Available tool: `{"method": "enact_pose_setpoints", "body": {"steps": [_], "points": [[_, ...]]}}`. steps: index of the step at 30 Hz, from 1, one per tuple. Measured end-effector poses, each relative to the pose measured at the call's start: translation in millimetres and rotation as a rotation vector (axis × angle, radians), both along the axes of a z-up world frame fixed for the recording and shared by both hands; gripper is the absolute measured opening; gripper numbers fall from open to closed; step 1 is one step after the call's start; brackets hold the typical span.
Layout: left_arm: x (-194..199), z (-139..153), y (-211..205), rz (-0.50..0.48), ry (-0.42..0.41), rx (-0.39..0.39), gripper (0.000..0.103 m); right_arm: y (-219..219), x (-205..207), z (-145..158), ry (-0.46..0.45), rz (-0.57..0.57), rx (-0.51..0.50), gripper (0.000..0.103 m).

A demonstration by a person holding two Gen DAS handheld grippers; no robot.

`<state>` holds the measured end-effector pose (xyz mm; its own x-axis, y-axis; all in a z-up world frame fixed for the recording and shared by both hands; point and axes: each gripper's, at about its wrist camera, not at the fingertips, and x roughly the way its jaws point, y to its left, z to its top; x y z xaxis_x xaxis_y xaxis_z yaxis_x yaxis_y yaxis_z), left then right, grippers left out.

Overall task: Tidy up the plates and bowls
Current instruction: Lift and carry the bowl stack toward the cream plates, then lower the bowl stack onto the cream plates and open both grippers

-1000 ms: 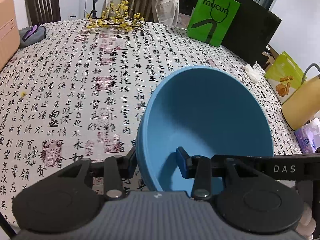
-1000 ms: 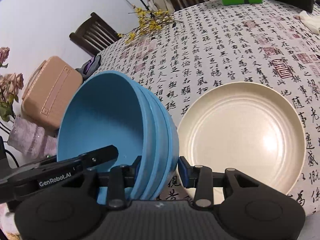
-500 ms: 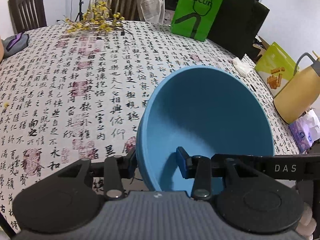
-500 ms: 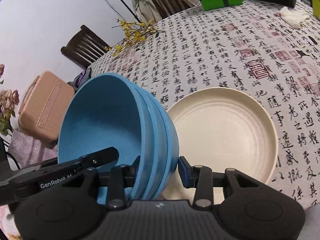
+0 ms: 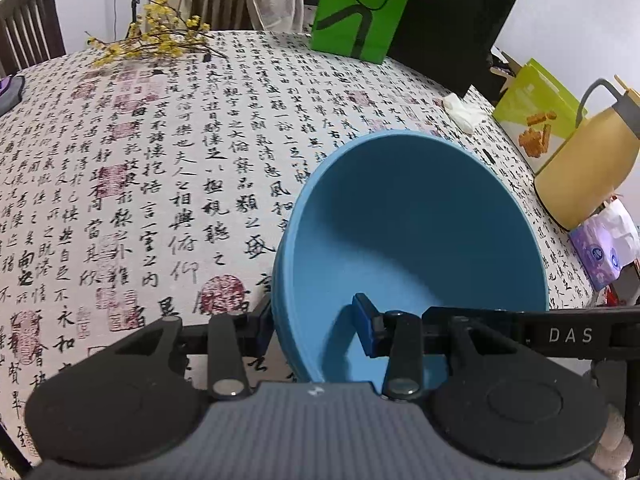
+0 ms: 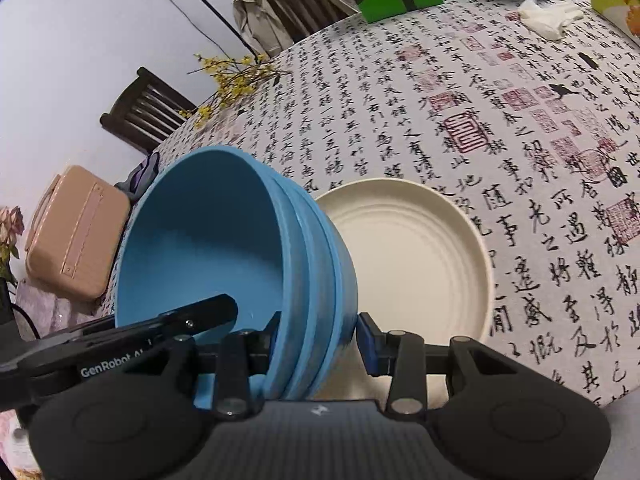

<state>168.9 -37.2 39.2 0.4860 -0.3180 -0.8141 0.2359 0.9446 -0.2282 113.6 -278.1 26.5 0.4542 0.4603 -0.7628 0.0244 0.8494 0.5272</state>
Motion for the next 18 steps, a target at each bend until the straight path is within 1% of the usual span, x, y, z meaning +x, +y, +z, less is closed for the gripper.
{"method": "enact_pose_setpoints", "body": {"steps": [9, 18], "points": [[6, -10, -17, -0.028, 0.027, 0.007, 0.041, -16, 3, -11, 0.019, -0.019, -0.008, 0.038], [15, -19, -27, -0.038, 0.055, 0.004, 0.041, -24, 7, -18, 0.027, -0.023, -0.026, 0.038]]}}
